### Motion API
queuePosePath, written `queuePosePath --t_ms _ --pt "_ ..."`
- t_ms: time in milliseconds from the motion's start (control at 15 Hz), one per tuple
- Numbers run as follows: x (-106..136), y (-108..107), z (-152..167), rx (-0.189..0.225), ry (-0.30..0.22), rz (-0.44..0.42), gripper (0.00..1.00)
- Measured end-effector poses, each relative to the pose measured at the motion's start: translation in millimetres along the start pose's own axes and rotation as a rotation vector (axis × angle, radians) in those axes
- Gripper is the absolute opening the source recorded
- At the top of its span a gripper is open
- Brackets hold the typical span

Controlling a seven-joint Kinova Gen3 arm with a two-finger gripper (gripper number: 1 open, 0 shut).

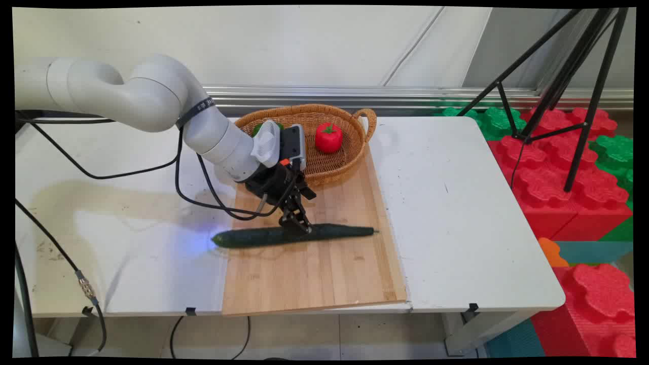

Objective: Pick up the cucumber from the vegetable basket

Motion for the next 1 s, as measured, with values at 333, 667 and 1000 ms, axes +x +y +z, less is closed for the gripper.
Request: queuePosePath --t_ms 333,667,1000 --pt "3.1 1.7 -12.4 0.002 0.032 -0.013 1.00" --pt "6.2 4.1 -40.3 -0.005 0.078 -0.022 1.00" --pt "0.8 4.6 -88.4 -0.021 0.124 -0.021 1.00"
